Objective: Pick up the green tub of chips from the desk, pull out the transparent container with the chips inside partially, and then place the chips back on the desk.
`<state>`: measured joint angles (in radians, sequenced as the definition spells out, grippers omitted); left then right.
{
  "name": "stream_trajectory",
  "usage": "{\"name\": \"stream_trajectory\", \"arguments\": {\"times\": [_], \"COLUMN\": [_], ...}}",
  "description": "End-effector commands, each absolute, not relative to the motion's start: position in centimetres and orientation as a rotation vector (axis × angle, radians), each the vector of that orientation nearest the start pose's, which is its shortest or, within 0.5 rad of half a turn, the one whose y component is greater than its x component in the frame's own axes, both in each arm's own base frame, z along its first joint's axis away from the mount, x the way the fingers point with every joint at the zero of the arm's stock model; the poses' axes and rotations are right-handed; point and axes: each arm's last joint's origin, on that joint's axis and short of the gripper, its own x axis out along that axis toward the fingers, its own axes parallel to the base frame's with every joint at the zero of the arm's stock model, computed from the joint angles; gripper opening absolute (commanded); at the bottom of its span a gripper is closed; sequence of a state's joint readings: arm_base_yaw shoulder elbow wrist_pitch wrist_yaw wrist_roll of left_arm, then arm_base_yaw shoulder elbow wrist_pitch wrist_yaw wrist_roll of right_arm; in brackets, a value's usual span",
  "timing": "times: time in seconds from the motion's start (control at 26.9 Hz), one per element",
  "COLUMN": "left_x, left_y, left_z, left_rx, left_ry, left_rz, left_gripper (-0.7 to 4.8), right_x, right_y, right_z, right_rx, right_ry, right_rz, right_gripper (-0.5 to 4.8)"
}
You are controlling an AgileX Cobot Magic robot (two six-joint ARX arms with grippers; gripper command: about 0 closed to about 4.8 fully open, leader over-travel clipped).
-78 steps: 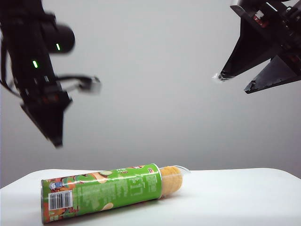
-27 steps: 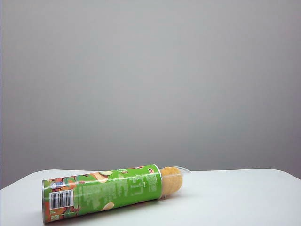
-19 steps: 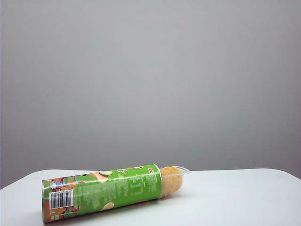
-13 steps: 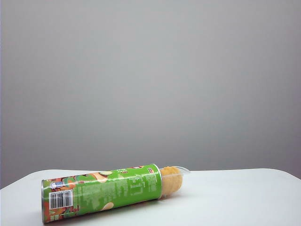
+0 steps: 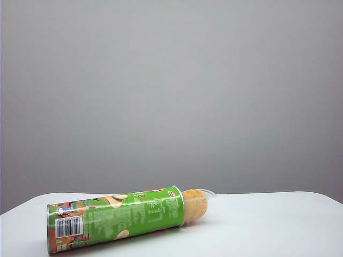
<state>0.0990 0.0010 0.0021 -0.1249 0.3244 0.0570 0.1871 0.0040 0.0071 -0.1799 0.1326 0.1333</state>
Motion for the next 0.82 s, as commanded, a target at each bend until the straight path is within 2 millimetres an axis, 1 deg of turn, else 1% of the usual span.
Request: {"name": "stream_trajectory", "arguments": {"times": [0.04, 0.11, 0.26, 0.3, 0.37, 0.45, 0.52, 0.6, 0.63, 0.67, 0.74, 0.82], "left_x": [9.58, 9.57, 9.56, 9.56, 9.54, 9.54, 9.54, 9.55, 9.55, 9.55, 9.55, 9.55], "left_y": [0.34, 0.48, 0.52, 0.56, 0.85, 0.92, 0.88, 0.82, 0.81, 0.81, 0.81, 0.83], "left_z": [15.08, 14.91, 14.88, 14.86, 14.73, 14.71, 14.72, 14.74, 14.73, 14.73, 14.77, 14.8], "left_rx": [0.047, 0.043, 0.042, 0.043, 0.009, -0.022, -0.025, -0.027, -0.032, -0.041, -0.08, -0.075], "left_ry": [0.143, 0.163, 0.167, 0.169, 0.184, 0.185, 0.185, 0.183, 0.183, 0.183, 0.178, 0.175], "left_rz": [-0.119, -0.071, -0.057, -0.043, 0.061, 0.089, 0.075, 0.057, 0.053, 0.054, 0.057, 0.064], "left_gripper": [-0.06, -0.06, -0.06, -0.06, -0.06, -0.05, 0.0, 0.27, 0.27, 0.28, 0.26, 0.27], "right_x": [9.53, 9.53, 9.53, 9.53, 9.53, 9.53, 9.52, 9.52, 9.52, 9.52, 9.52, 9.52], "right_y": [1.26, 1.26, 1.27, 1.27, 1.31, 1.35, 1.35, 1.34, 1.34, 1.34, 1.35, 1.35], "right_z": [14.7, 14.7, 14.7, 14.7, 14.7, 14.7, 14.72, 14.71, 14.71, 14.7, 14.71, 14.71], "right_rx": [0.107, 0.107, 0.107, 0.106, 0.108, 0.109, 0.109, 0.107, 0.095, 0.094, 0.095, 0.095], "right_ry": [0.172, 0.173, 0.173, 0.173, 0.173, 0.175, 0.172, 0.173, 0.173, 0.174, 0.173, 0.173], "right_rz": [-0.009, -0.009, -0.006, -0.007, 0.006, 0.021, 0.02, 0.018, 0.02, 0.02, 0.021, 0.02], "right_gripper": [-0.01, -0.01, 0.01, 0.16, 0.78, 0.78, 0.77, 0.7, 0.18, -0.11, -0.08, -0.08]}}
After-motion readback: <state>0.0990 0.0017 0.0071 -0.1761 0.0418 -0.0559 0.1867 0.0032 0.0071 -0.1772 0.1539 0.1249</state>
